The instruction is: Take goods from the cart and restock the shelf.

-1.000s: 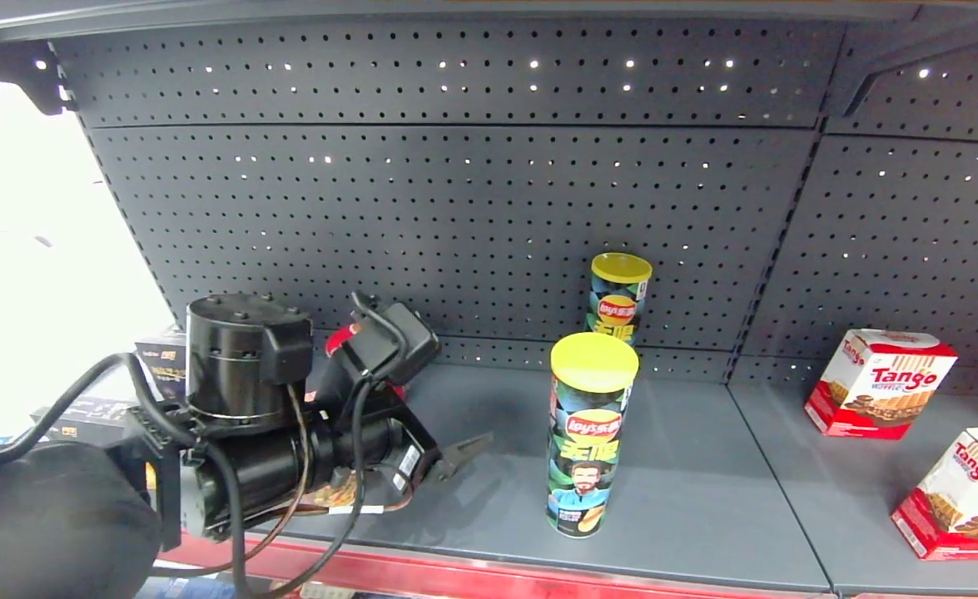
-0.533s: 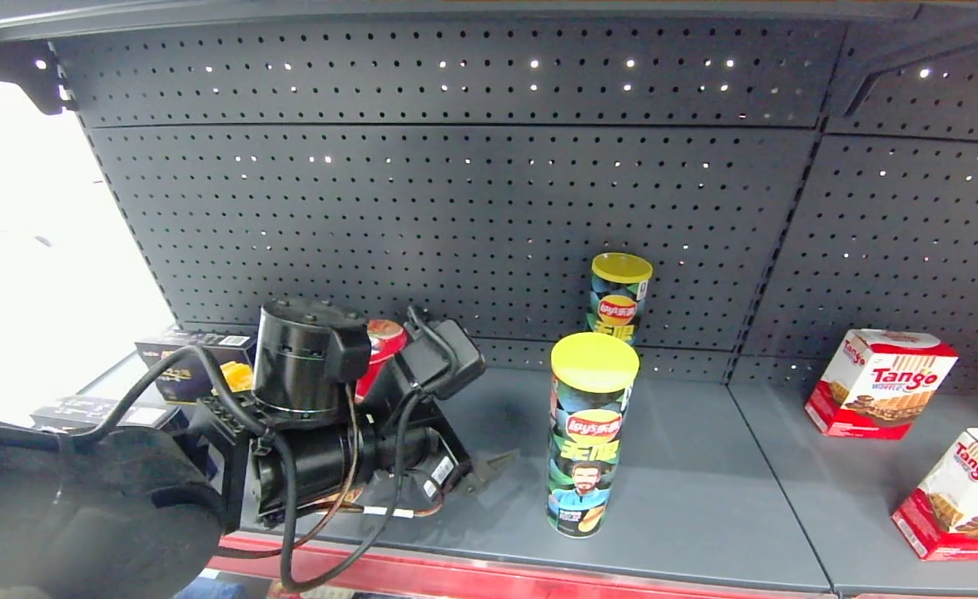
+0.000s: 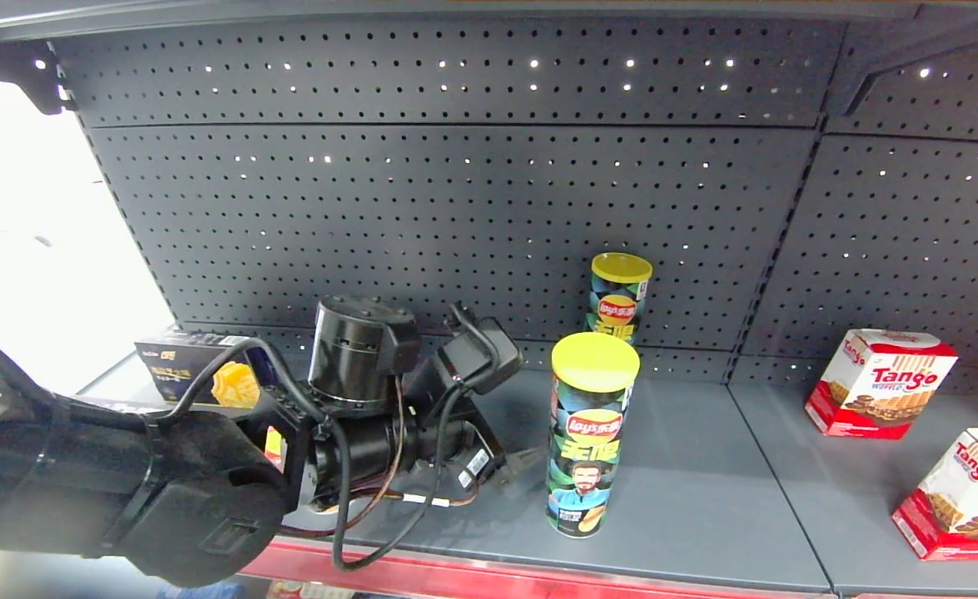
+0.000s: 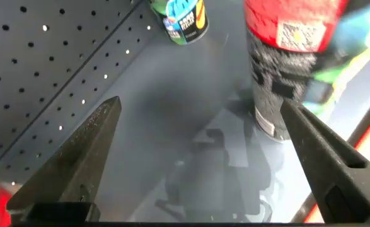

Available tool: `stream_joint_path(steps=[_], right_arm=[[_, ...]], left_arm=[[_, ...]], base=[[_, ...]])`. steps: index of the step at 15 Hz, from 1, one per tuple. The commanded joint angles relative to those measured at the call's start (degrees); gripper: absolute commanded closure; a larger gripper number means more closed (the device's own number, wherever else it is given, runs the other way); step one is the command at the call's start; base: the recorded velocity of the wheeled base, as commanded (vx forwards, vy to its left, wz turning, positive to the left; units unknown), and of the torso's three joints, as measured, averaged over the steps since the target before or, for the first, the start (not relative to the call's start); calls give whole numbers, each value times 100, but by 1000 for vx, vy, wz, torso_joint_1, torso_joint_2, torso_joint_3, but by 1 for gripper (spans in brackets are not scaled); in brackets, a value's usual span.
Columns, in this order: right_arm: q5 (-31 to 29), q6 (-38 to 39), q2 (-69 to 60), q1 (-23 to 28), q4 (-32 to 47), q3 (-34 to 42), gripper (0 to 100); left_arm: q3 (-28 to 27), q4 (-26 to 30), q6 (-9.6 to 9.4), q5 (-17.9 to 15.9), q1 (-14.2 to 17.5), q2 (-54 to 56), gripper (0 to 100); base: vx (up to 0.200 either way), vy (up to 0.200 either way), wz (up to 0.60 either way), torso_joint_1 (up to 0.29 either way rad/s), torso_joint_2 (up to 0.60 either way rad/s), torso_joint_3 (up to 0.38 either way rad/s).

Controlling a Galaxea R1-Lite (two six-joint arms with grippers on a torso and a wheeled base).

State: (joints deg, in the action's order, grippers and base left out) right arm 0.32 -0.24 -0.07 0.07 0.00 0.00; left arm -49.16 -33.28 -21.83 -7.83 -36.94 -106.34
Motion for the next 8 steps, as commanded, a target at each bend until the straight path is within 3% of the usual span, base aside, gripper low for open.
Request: stream_joint_path(steps=[1, 8], right_arm=[[3, -2, 7, 1, 0, 0, 0], [3, -2, 7, -7, 0, 0, 0]], left_arm=[[-128, -3, 4, 0, -15, -124, 0], [-313, 6, -23, -8, 37, -265, 0]], base=[[0, 0, 0, 0, 0, 0], [0, 0, 0, 0, 0, 0]])
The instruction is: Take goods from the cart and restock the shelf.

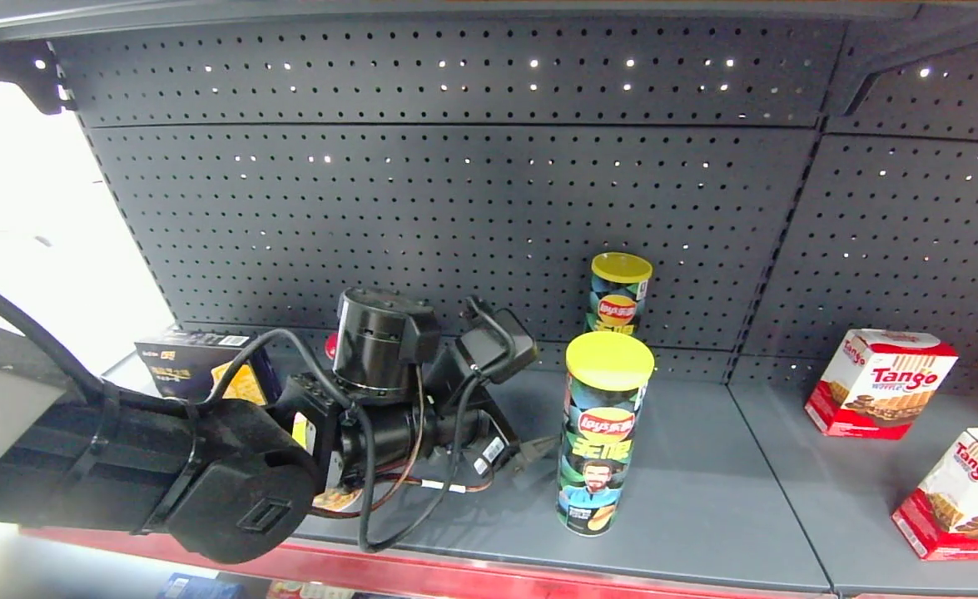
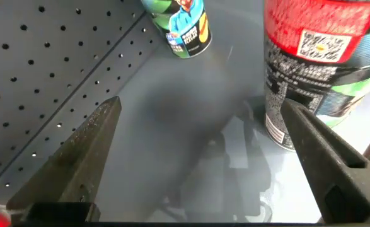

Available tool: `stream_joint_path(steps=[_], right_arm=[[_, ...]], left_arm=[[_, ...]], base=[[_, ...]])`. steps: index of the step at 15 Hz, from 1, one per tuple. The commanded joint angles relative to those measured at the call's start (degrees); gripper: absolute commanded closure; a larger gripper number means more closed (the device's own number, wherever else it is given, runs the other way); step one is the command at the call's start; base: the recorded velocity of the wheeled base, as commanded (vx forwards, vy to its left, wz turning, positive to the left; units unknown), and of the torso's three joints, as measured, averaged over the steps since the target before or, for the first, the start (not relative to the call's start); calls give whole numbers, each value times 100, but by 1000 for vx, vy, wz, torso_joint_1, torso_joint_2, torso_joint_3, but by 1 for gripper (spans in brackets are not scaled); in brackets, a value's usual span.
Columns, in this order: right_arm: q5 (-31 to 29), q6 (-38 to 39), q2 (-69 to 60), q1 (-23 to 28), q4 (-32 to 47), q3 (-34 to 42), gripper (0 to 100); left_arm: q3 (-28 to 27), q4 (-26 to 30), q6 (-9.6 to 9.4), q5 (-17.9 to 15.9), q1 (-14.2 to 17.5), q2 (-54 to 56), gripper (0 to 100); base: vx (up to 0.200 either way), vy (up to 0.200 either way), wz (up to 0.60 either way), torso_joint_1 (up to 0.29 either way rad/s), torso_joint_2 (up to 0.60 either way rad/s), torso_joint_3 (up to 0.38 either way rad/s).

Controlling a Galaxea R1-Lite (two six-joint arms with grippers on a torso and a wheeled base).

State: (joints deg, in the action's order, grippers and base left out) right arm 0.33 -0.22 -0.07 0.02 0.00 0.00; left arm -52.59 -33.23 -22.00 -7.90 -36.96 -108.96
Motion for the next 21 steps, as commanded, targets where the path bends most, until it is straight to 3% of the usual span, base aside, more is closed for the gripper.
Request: stream_joint_path(steps=[1, 5, 11, 14, 21], right_arm=[[2, -4, 7, 6, 0, 0, 0], [2, -4, 7, 6, 0, 0, 0], [2, -4, 7, -2, 0, 0, 0], [2, -4, 7, 6, 0, 0, 0], [2, -4, 7, -2, 0, 0, 0]], left_arm=[[30, 1, -6, -1, 84, -2, 0], [-23, 1, -208, -27, 225, -82, 0], [-507, 36, -208, -10, -13, -293, 0], [-691, 361, -217, 8, -57, -319, 0], [-322, 607, -225, 34, 49, -257, 0]], base=[[0, 0, 0, 0, 0, 0], [0, 0, 0, 0, 0, 0], [0, 0, 0, 0, 0, 0], [0, 0, 0, 0, 0, 0], [0, 0, 0, 0, 0, 0]])
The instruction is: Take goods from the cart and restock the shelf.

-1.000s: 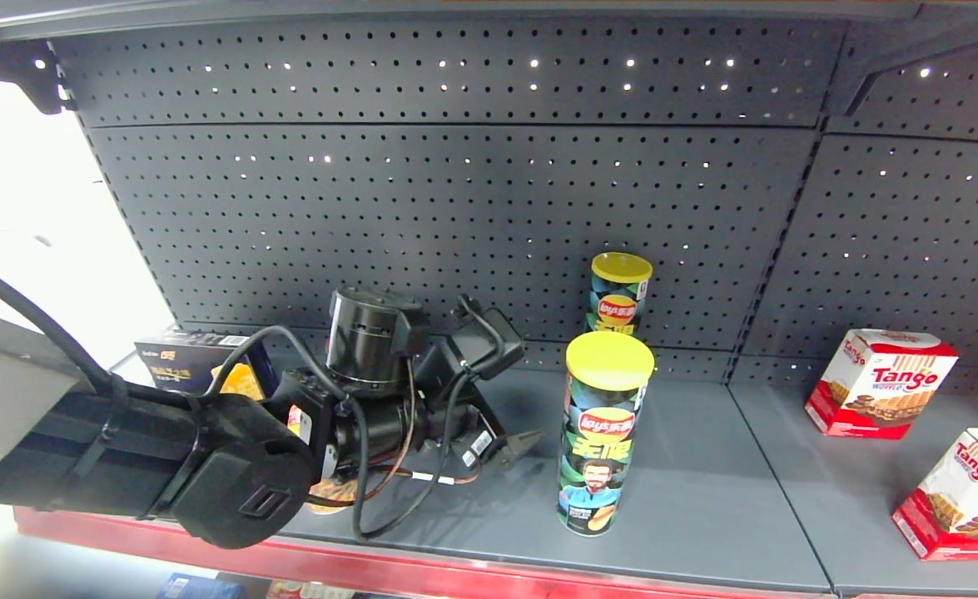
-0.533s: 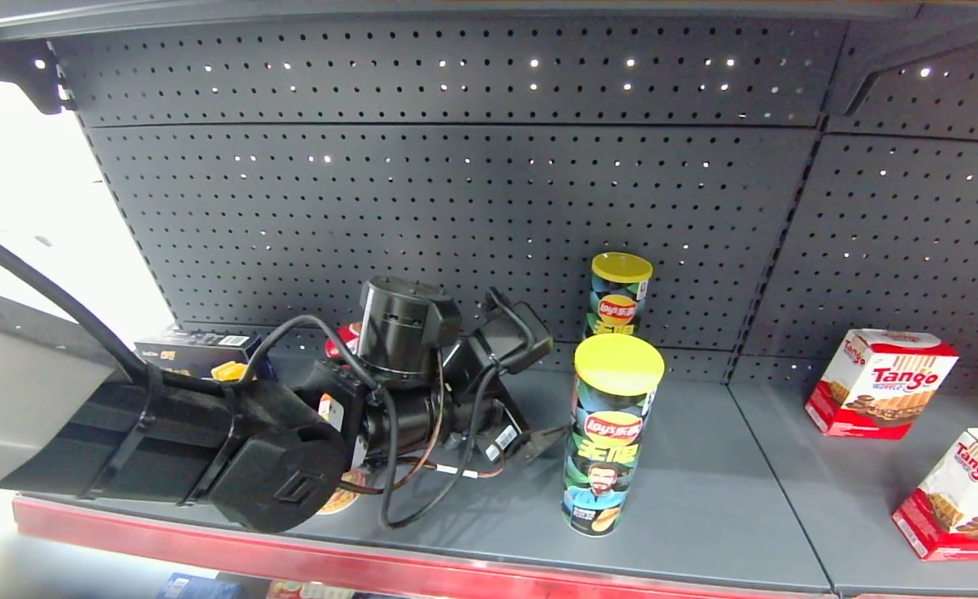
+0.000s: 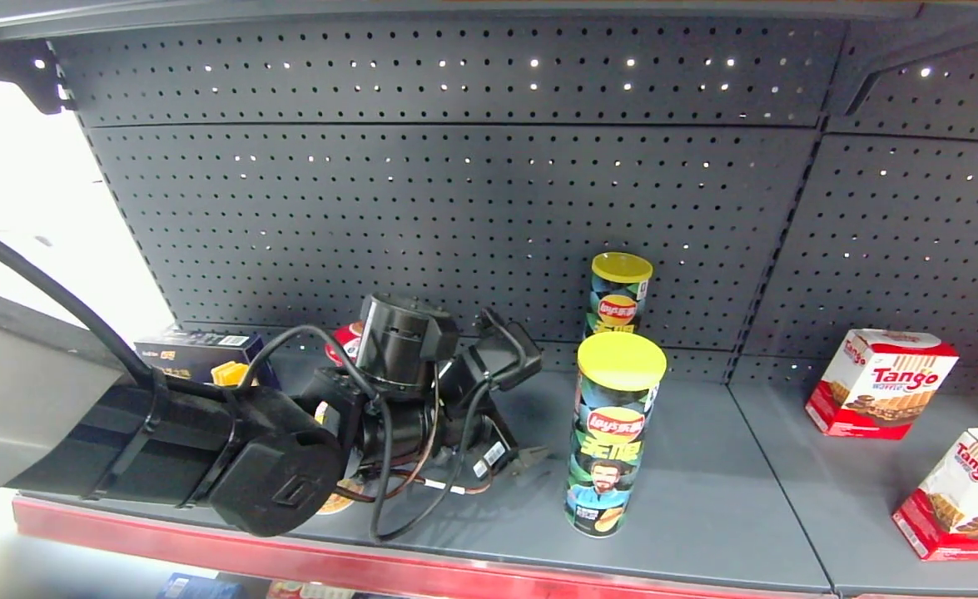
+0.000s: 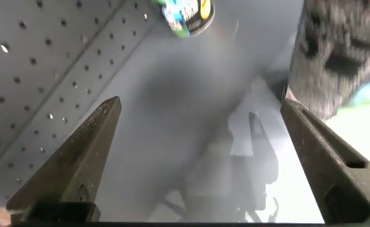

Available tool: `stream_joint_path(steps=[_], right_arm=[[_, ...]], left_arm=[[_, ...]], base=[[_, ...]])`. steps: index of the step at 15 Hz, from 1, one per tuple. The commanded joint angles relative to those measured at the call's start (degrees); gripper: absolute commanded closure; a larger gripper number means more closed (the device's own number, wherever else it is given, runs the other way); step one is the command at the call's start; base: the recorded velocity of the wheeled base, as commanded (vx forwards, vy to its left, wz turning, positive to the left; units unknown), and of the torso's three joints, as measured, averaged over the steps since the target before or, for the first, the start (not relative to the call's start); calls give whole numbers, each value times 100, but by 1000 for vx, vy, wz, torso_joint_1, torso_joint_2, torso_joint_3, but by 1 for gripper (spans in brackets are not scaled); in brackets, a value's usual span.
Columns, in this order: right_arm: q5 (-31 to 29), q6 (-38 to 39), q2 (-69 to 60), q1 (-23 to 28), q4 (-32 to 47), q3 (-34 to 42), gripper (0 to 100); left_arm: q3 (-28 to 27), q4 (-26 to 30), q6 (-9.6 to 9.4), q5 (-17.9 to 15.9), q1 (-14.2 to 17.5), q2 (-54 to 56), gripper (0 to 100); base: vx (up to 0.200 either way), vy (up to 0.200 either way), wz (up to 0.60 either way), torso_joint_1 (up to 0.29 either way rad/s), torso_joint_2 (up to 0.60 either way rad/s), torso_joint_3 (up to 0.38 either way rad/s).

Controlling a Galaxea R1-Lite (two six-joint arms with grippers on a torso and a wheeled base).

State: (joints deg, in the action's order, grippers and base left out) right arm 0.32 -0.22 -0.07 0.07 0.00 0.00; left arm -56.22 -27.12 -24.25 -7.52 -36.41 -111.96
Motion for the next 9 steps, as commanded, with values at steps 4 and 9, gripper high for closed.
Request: stream_joint_path(steps=[4, 9], right_arm=[[3, -4, 7, -7, 0, 0, 0], [3, -4, 7, -7, 0, 0, 0]], left_arm=[[-38, -30, 34, -4, -199, -1, 0], [-205, -12, 52, 14, -314, -72, 0]], base=[[0, 0, 0, 0, 0, 0], [0, 0, 0, 0, 0, 0]])
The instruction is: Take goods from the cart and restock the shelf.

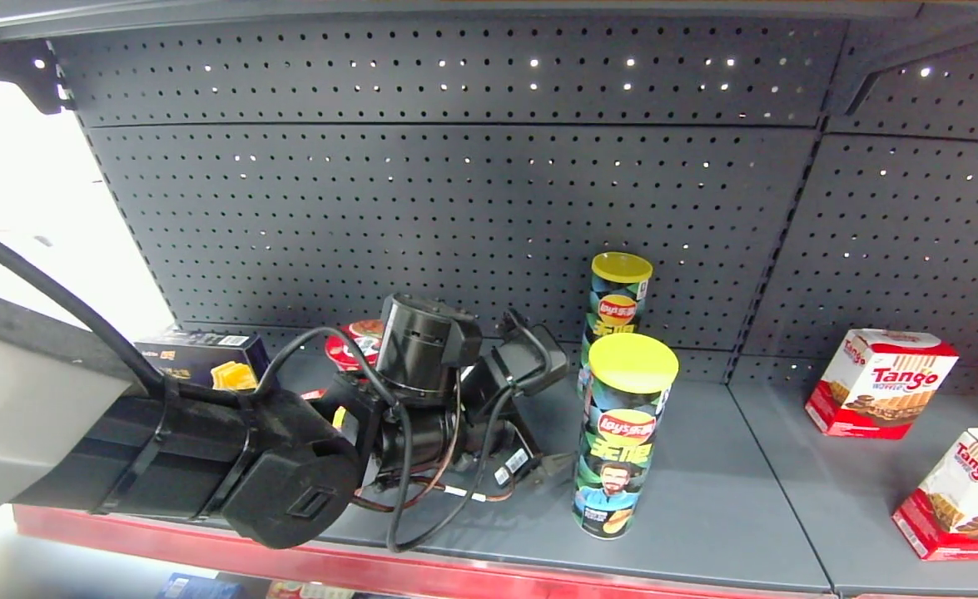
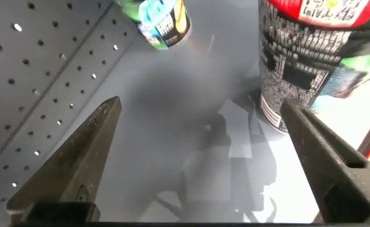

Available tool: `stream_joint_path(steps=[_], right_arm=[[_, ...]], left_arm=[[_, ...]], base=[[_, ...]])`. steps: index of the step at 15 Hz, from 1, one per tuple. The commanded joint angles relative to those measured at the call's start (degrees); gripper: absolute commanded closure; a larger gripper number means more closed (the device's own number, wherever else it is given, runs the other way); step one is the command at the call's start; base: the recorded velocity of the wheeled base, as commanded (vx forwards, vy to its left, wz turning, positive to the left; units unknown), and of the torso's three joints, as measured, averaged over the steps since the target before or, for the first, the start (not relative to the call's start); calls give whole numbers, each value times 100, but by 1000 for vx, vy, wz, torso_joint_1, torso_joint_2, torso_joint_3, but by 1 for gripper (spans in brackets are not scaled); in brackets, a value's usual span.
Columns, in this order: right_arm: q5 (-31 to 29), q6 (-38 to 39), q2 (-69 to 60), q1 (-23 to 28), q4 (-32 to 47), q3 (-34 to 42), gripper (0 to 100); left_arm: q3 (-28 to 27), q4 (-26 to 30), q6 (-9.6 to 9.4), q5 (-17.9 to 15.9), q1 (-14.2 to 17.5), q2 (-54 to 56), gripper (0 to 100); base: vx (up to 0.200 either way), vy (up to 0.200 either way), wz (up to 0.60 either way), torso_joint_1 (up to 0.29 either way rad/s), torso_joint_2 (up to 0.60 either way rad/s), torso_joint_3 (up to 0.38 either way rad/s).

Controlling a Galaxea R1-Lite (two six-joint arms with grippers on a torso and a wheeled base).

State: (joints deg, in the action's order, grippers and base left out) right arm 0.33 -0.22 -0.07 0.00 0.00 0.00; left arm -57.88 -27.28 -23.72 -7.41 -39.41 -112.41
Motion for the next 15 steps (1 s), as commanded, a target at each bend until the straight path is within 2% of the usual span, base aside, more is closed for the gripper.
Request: stream_joint_path(steps=[1, 8, 10, 13, 15], right_arm=[[2, -4, 7, 9, 0, 0, 0], [2, -4, 7, 0, 0, 0, 0], [2, -4, 7, 9, 0, 0, 0], [2, -4, 7, 0, 0, 0, 0], [2, -4, 7, 9, 0, 0, 0]], left_arm=[[-57, 4, -1, 3, -23, -62, 0], [-118, 4, 8, 3, -93, -123, 0], [14, 4, 17, 12, -5, -44, 0], [119, 12, 342, 144, 426, 773, 0], [102, 30, 447, 258, 680, 1353, 0]], base=[[0, 0, 0, 0, 0, 0], [0, 0, 0, 0, 0, 0], [0, 0, 0, 0, 0, 0], [0, 0, 0, 0, 0, 0], [0, 0, 0, 0, 0, 0]])
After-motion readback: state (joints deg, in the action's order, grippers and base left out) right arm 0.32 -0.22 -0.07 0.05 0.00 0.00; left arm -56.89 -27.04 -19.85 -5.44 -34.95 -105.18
